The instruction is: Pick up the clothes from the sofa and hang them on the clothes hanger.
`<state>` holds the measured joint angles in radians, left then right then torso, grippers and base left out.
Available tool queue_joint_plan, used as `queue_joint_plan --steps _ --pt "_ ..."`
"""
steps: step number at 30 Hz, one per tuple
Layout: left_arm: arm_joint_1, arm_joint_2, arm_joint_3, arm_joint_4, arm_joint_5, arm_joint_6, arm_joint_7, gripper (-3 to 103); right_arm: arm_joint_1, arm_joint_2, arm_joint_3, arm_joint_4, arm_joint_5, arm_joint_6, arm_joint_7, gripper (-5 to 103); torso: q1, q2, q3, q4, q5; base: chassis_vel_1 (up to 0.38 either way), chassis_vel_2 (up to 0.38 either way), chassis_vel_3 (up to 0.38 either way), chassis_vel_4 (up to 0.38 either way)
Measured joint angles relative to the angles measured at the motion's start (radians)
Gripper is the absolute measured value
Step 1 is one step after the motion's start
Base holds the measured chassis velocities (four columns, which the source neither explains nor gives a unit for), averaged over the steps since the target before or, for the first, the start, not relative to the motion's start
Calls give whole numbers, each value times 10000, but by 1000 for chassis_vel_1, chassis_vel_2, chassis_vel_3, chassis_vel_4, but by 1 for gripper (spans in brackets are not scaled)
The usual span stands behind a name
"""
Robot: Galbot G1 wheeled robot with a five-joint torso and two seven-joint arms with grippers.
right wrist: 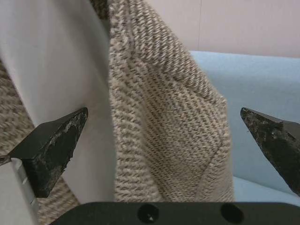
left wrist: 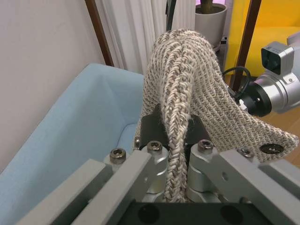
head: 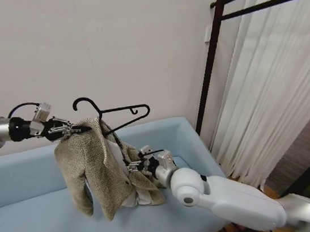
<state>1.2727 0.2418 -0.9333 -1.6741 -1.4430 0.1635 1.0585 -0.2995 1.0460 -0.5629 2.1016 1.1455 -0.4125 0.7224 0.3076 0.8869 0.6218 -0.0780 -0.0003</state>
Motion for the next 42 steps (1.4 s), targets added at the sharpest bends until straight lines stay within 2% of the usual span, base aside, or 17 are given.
queue_joint_plan --steps 4,5,8,10,15,17,20,23,26,29,31,32,33,36,42 --pt "-13 60 -1 26 -127 0 -9 3 -58 286 -205 -456 -499 11 116 100 0 0 0 1 -1 0 0 0 0" --pt "-25 93 -2 29 -184 0 -9 3 -114 365 -239 -630 -715 42 187 103 0 0 0 2 0 0 0 0 0" --pt "-34 170 -13 62 -283 1 -18 3 -301 461 -267 -993 -1259 105 181 89 0 0 1 0 2 0 0 0 0" --pt "-33 180 -25 88 -304 1 -34 3 -370 463 -276 -1088 -1498 144 81 89 0 -1 0 0 2 0 0 0 0" --pt "-40 184 -34 180 -336 6 -70 3 -625 431 -101 -1481 -2544 433 -161 62 0 0 0 2 2 0 0 0 0" --pt "-47 178 -34 191 -337 6 -70 3 -639 389 -36 -1527 -2697 472 -226 62 0 0 0 1 3 0 0 0 0" --pt "-63 109 -33 200 -337 16 -68 3 -629 261 224 -1651 -3095 584 -405 46 0 0 0 0 3 0 0 0 0" --pt "-64 71 -28 196 -337 27 -69 3 -605 228 326 -1665 -3182 641 -406 40 0 0 0 1 3 0 0 0 0" --pt "-65 34 -23 176 -337 32 -70 3 -602 148 446 -1627 -3217 694 -394 24 0 0 0 2 3 0 0 0 0" --pt "-69 23 -16 174 -329 33 -80 3 -627 61 483 -1524 -3267 734 -384 19 0 0 0 2 3 0 0 0 0" --pt "-70 20 -2 191 -306 34 -129 3 -642 -68 570 -1388 -3303 753 -377 8 -1 0 0 1 3 0 0 0 0" --pt "-70 20 -2 191 -306 34 -129 3 -642 -68 570 -1388 -3303 753 -377 8 -1 0 0 1 3 0 0 0 0" --pt "-70 14 3 204 -292 34 -164 3 -639 -136 647 -1327 -3300 755 -363 3 0 0 0 1 5 0 0 0 0" --pt "-68 -47 4 222 -226 34 -197 3 -531 -352 1009 -1227 -3136 731 -344 1 0 -1 0 1 5 0 0 0 0" --pt "-96 -456 -4 -42 159 52 -187 3 377 -945 1909 -1125 -2171 359 -560 1 0 -1 0 0 6 0 0 0 0"
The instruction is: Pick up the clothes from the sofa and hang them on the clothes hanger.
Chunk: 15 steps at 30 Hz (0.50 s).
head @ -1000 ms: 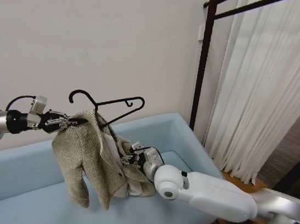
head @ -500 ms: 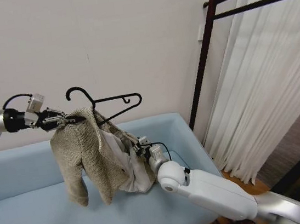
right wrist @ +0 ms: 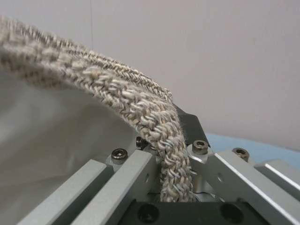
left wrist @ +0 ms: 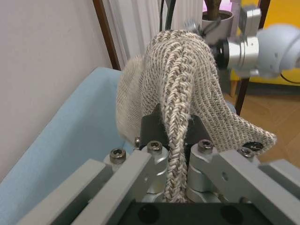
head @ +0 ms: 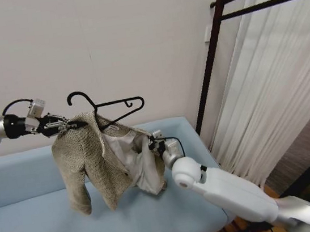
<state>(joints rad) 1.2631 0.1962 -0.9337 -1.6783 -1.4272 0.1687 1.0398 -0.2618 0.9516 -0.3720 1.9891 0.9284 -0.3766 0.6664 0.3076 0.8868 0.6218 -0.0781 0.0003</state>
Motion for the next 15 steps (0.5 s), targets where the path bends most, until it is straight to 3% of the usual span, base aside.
queue_joint_plan --steps 4,8,15 --pt "-11 -331 -14 -130 298 113 37 3 909 -326 1 179 798 -350 -12 1 0 1 0 0 -2 0 0 0 0" --pt "-15 -780 9 -209 744 201 445 3 2344 -740 -545 211 1649 -716 46 1 -1 1 0 4 -3 0 0 0 0" --pt "14 -1232 42 -374 1300 406 439 3 3568 -1195 -1123 614 2534 -1149 104 1 0 1 0 2 -4 0 0 0 0"
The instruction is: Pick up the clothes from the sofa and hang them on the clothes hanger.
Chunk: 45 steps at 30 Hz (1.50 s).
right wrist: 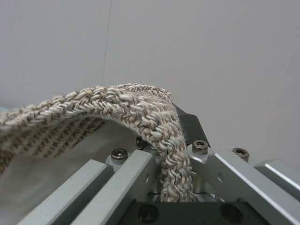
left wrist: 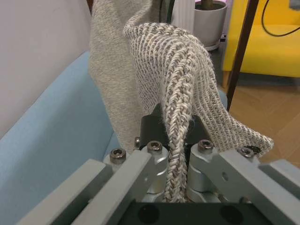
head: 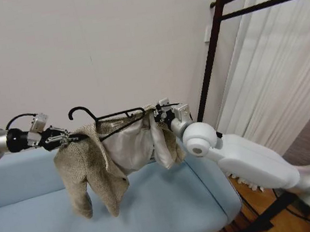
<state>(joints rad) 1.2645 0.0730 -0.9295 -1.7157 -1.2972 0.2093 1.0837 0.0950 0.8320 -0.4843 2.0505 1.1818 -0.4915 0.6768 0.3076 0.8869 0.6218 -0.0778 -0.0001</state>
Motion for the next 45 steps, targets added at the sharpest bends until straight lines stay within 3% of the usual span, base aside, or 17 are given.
queue_joint_plan --steps 4,10,11,12,13,14,16,18,24,28,31,33,37,45 --pt "30 -294 50 -177 466 171 -315 3 700 -535 -401 308 641 -462 35 1 0 0 0 -2 2 0 0 0 0" --pt "37 -514 98 -337 1255 198 -382 3 1713 -713 -975 411 1871 -1078 314 1 0 0 0 -4 3 0 0 0 0" --pt "52 -567 123 -446 1400 199 -444 3 2229 -600 -1332 375 2494 -1313 623 1 -1 0 0 -2 2 0 0 0 0" --pt "56 -653 137 -679 1516 222 -638 3 3328 -87 -2047 214 3969 -1807 1497 1 0 0 0 0 2 0 0 0 0" --pt "56 -674 139 -738 1521 258 -741 3 3634 162 -2201 164 4595 -1882 1939 1 0 0 0 -1 1 0 0 0 0" --pt "56 -674 139 -738 1521 258 -741 3 3634 162 -2201 164 4595 -1882 1939 1 0 0 0 -1 1 0 0 0 0" --pt "52 -746 139 -802 1537 314 -922 3 4203 714 -2435 25 6124 -1942 2984 1 0 0 0 1 0 0 0 0 0" --pt "30 -854 139 -815 1620 353 -993 3 4597 1023 -2544 -156 7005 -1968 3517 1 0 0 0 5 -2 0 0 0 0" --pt "16 -1161 139 -827 1833 387 -1160 3 5156 1084 -2840 -362 7322 -2018 3591 1 0 0 0 -2 -2 0 0 0 0" --pt "18 -1345 155 -841 2012 418 -1658 3 5295 993 -2961 -378 7339 -2037 3567 1 0 0 0 -4 1 0 0 0 0" --pt "33 -1407 215 -988 1884 448 -2641 3 5328 1019 -2977 -413 7340 -2037 3562 1 0 0 0 -2 0 0 0 0 0" --pt "34 -1408 225 -1005 1857 449 -2799 3 5329 1050 -2971 -438 7341 -2035 3564 1 0 0 0 -1 1 0 0 0 0" --pt "49 -1370 270 -1204 1786 466 -3796 3 5303 1344 -2782 -558 7532 -1988 3724 1 0 0 0 -1 1 0 0 0 0" --pt "12 -1383 221 -1242 1807 517 -4546 3 5165 1489 -2495 -745 7883 -1938 3925 1 0 0 0 1 0 0 0 0 0"
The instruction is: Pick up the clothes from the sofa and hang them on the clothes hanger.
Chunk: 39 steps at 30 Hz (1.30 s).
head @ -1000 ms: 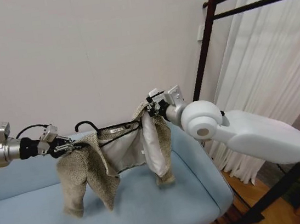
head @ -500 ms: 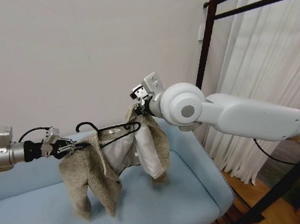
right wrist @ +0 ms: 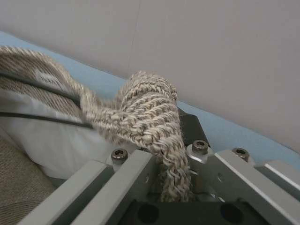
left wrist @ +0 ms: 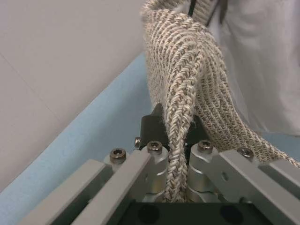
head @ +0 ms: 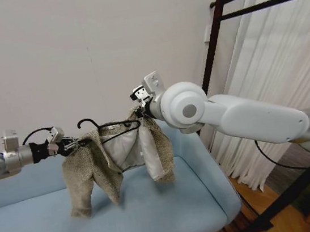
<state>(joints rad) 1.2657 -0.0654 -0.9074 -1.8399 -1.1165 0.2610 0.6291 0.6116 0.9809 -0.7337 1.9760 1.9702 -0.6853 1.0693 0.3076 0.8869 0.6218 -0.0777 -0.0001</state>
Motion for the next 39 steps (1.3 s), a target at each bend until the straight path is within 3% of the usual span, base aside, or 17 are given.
queue_joint_plan --steps 9,13,16,18,23,31,39 --pt "-65 -38 -62 -7 -11 1 26 3 -136 -291 227 -11 185 46 -98 1 0 0 0 -5 3 0 0 0 0" --pt "-55 -45 14 -339 -136 73 -180 3 -129 219 507 -91 923 180 379 1 0 0 0 -4 2 0 0 0 0" --pt "-41 -112 29 -542 -216 142 -211 3 -35 980 918 -515 2221 527 1290 1 0 0 0 2 0 0 0 0 0" --pt "-34 -165 29 -582 -216 165 -177 3 52 1255 1111 -859 2560 654 1485 1 0 0 0 4 -2 0 0 0 0" --pt "-6 -374 62 -620 -119 200 -81 3 370 1402 1542 -1107 3271 838 1674 1 0 0 0 -5 0 0 0 0 0" --pt "6 -530 228 -843 -6 291 -303 3 531 1525 1818 -717 3407 1028 1830 1 0 0 0 -2 -1 0 0 0 0" --pt "-16 -551 196 -818 -51 349 -400 3 -386 1641 1456 154 3256 1232 2095 1 0 0 0 -2 1 0 0 0 0"
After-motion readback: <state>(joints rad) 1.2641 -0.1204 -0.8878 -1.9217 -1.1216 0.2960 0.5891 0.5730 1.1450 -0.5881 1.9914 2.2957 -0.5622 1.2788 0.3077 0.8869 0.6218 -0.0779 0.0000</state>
